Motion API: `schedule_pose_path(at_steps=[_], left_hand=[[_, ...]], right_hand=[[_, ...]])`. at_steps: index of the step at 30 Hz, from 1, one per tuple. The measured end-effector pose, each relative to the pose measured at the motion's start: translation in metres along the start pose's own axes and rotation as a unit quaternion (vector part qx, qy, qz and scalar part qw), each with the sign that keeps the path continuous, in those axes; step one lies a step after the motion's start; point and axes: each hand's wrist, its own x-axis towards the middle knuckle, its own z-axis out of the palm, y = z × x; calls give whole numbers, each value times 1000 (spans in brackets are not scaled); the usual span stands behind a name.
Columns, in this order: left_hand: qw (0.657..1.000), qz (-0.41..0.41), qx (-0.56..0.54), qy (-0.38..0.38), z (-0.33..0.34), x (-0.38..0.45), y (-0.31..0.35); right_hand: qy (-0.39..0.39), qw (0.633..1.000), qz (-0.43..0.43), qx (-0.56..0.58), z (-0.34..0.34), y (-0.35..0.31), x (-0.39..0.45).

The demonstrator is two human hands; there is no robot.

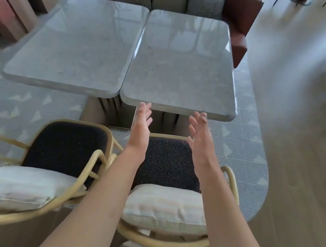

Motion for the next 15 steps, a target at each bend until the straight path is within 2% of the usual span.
schedule_pose_path(at_steps=[7,15], left_hand=[[998,-52,16,-7,4,91,2],[995,-95,16,-6,4,150,-11]], right_hand=[[21,999,32,-4,22,-3,91],[38,997,72,-3,34,7,145]])
